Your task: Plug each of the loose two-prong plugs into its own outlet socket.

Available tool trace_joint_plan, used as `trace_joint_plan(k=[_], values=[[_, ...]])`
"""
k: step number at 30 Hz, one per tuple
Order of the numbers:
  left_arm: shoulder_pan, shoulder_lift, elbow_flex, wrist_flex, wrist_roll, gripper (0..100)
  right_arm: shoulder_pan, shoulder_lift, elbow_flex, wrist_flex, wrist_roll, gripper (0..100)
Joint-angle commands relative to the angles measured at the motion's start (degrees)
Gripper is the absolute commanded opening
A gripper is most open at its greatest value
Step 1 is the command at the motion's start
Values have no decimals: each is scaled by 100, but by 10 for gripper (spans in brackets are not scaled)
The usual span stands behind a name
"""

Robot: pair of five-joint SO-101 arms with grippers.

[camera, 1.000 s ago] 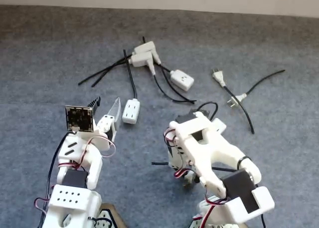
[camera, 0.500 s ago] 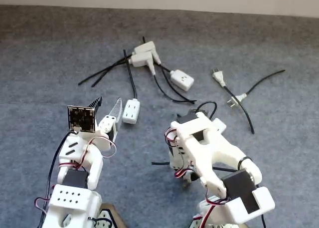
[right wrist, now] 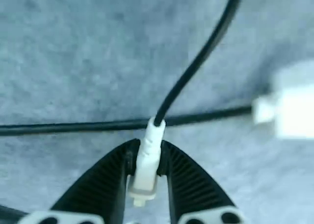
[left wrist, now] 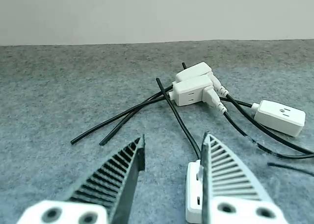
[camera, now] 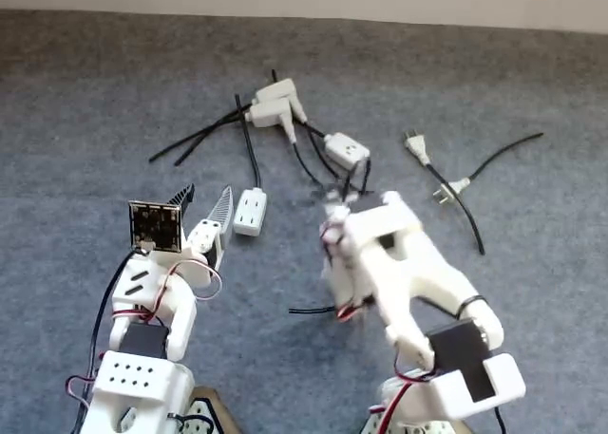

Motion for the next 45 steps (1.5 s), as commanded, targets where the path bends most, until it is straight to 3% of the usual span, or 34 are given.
trace_joint_plan(k=[1, 5, 10, 23, 28, 36, 40, 45], values=[[75, -22, 127, 9, -26, 200, 690, -101, -1165, -40, 818, 15], [75, -22, 127, 9, -26, 200, 1095, -101, -2220, -31, 1433, 15], [286, -22, 127, 9, -44, 200, 1077, -101, -3046, -31, 1925, 7], [637, -13, 127, -9, -44, 200, -75, -576, -4365, -48, 1987, 6], [743, -66, 127, -18, -26, 200, -646, -1560, -4365, -92, 1987, 6], [1587, -66, 127, -334, -44, 200, -919, -2765, -4180, -549, 1705, 6], [2000, -66, 127, -1064, -44, 200, -919, -3574, -3336, -1332, 1116, 6], [2563, -31, 4, -1354, -53, 200, -927, -4910, -1402, -2492, 1037, 6]])
